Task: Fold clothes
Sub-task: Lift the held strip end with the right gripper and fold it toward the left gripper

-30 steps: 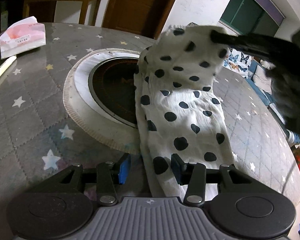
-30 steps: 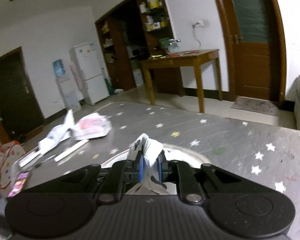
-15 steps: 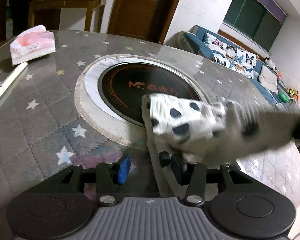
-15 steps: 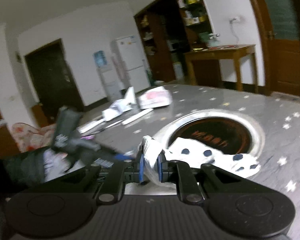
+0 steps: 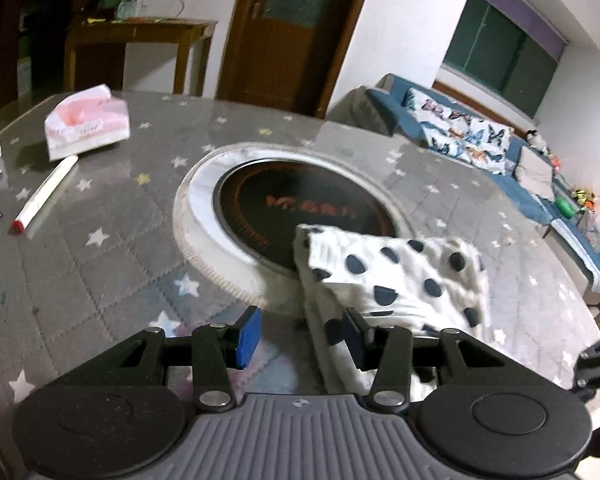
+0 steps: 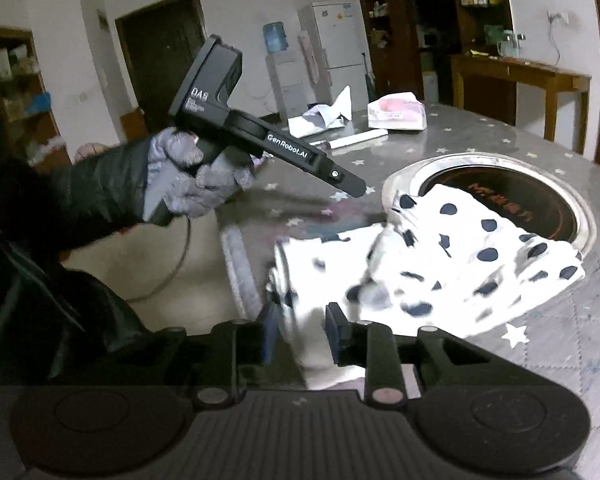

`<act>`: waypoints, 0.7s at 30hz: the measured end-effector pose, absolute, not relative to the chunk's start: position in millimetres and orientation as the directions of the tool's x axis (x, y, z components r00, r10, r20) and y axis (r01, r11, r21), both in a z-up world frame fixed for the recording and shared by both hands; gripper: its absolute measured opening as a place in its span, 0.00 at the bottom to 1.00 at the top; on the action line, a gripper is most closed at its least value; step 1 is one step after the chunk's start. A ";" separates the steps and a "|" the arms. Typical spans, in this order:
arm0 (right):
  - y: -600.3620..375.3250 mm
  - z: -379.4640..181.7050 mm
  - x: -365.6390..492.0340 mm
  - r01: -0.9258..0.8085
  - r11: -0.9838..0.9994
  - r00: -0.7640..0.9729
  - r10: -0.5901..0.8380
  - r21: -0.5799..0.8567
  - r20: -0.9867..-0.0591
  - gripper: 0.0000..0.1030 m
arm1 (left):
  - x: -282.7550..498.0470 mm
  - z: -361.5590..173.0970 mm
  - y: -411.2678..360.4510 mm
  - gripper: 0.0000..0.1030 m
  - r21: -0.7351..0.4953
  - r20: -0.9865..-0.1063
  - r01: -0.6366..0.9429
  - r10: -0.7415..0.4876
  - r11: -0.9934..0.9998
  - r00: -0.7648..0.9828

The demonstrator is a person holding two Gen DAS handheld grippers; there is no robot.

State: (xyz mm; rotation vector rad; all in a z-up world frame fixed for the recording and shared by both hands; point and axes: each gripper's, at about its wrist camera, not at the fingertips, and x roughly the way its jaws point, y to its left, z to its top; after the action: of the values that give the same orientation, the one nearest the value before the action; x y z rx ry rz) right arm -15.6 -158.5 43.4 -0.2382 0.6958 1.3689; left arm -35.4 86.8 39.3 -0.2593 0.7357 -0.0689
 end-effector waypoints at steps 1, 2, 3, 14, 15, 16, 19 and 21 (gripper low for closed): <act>-158.2 45.7 -12.2 -0.944 0.226 0.049 0.817 0.241 -0.574 0.34 | -36.6 40.9 84.3 0.47 -0.261 -0.649 -0.017 -0.162 0.965 0.743; -157.9 48.1 -8.9 -0.939 0.239 0.060 0.821 0.246 -0.568 0.35 | -37.7 42.0 80.7 0.47 -0.265 -0.645 -0.004 -0.175 0.964 0.744; -156.7 49.3 -3.4 -0.932 0.257 0.075 0.827 0.257 -0.557 0.36 | -38.8 43.1 77.0 0.47 -0.269 -0.642 0.011 -0.188 0.963 0.744; -123.9 11.5 64.4 -0.781 0.483 0.162 0.769 0.396 -0.619 0.39 | -51.5 37.6 50.3 0.50 -0.263 -0.656 0.095 -0.250 0.960 0.712; -120.8 7.1 67.8 -0.778 0.486 0.159 0.766 0.399 -0.623 0.40 | -52.4 38.2 52.1 0.50 -0.262 -0.654 0.090 -0.245 0.961 0.716; -118.3 3.3 70.9 -0.773 0.484 0.148 0.766 0.410 -0.625 0.41 | -53.0 39.2 54.6 0.50 -0.262 -0.652 0.083 -0.240 0.962 0.720; -112.8 -0.6 72.6 -0.770 0.463 0.120 0.780 0.438 -0.614 0.43 | -54.5 42.1 63.1 0.50 -0.260 -0.645 0.056 -0.217 0.964 0.733; -113.2 7.7 63.3 -0.808 0.402 0.101 0.815 0.430 -0.571 0.43 | -53.6 44.7 69.3 0.50 -0.258 -0.642 0.034 -0.198 0.965 0.741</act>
State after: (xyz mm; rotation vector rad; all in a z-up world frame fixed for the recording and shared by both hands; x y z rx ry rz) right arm 63.2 -113.2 7.8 0.0088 0.8502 1.1988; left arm -53.6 69.3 44.7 -0.2370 0.7266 -0.1284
